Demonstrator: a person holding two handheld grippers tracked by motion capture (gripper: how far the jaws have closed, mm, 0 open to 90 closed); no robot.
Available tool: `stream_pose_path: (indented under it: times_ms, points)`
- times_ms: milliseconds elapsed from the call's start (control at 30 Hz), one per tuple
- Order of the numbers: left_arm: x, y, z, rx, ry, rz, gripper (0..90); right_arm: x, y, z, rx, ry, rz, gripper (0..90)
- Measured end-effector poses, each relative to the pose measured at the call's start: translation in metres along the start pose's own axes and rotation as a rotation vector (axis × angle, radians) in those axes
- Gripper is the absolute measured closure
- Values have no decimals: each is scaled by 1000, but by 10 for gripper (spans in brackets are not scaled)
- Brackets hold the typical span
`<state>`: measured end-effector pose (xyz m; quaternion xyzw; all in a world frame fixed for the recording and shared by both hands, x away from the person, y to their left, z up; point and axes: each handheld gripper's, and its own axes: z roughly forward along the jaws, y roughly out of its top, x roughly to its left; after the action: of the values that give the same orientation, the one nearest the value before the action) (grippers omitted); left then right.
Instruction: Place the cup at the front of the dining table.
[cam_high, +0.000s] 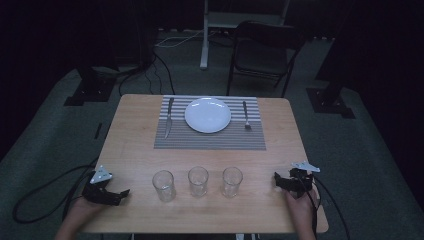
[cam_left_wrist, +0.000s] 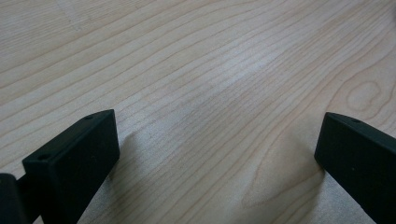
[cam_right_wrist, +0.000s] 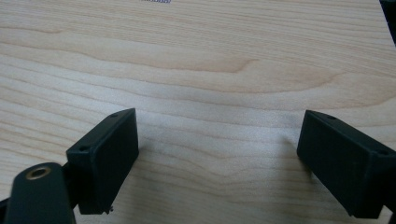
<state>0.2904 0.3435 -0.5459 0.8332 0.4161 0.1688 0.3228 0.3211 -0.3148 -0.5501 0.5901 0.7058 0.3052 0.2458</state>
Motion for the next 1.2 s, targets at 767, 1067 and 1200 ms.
stream_pose_path:
  times_ms: [767, 1067, 1200]
  points:
    - [4, 0, -2, 9, -42, 41, 4, 0, 0, 0, 0, 0, 0, 124]
    - [-2, 6, -6, -13, -65, 41, 15, 0, 0, 0, 0, 0, 0, 125]
    - [-8, 11, -6, -16, -77, 47, 16, 0, 0, 0, 0, 0, 0, 124]
